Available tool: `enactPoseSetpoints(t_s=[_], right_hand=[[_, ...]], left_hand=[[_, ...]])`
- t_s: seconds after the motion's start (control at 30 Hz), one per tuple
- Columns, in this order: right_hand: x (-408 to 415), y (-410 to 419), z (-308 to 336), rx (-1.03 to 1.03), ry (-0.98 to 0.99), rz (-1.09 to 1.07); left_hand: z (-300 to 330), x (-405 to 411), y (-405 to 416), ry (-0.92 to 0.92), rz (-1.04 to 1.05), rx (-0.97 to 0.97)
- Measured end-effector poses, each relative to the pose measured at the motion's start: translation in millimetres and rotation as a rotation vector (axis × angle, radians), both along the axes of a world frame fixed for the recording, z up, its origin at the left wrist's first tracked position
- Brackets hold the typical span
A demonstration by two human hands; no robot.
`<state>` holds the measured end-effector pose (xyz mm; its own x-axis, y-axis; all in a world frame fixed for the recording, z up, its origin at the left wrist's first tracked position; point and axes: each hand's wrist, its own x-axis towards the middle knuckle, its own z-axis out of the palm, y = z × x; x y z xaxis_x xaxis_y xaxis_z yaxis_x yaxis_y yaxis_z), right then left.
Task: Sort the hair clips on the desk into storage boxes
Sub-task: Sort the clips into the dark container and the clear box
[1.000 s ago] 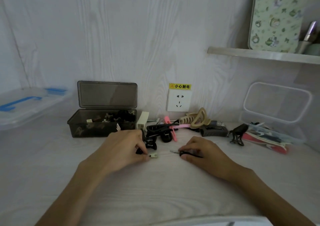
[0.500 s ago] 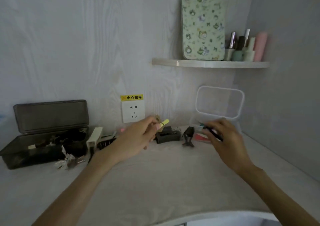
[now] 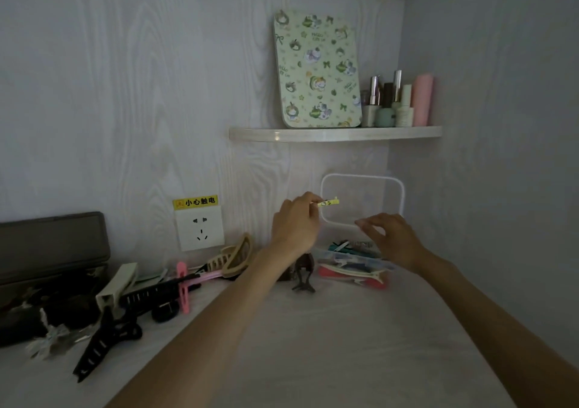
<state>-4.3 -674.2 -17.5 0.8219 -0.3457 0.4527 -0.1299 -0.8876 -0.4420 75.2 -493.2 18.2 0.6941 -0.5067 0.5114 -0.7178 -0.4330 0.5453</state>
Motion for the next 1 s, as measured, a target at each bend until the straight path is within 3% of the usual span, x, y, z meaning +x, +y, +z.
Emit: enactPoseSetpoints(t_s=[0.1, 0.2, 0.27, 0.4, 0.53, 0.63, 0.77, 0.9, 1.0], right_hand=[[-13, -11, 5, 0.059, -0.028, -0.018], [-27, -11, 7, 0.065, -0.006, -0.009], [-32, -7, 6, 0.052, -0.004, -0.010], [-27, 20, 6, 0.039, -0.042, 0.062], [0, 85, 10, -0.039, -0.104, 0.178], [25, 146, 8, -0.145, -0.163, 0.314], [61, 209, -9, -0.351, -0.126, 0.430], [84, 232, -50, -0.490, 0.033, 0.390], [85, 231, -58, -0.501, -0.025, 0.287]], left_hand=[[-8, 4, -15, 0.022, -0.069, 0.044], [-19, -9, -28, 0.022, -0.160, 0.226], [-28, -14, -23, -0.013, -0.145, 0.219], [-36, -11, 33, -0.200, 0.043, 0.014], [-41, 7, 117, -0.288, 0.314, -0.040], [-47, 30, 174, -0.184, 0.480, 0.132], [-60, 49, 217, 0.041, 0.482, 0.449], [-59, 55, 233, 0.274, 0.323, 0.414], [-51, 55, 242, 0.445, 0.184, 0.406]])
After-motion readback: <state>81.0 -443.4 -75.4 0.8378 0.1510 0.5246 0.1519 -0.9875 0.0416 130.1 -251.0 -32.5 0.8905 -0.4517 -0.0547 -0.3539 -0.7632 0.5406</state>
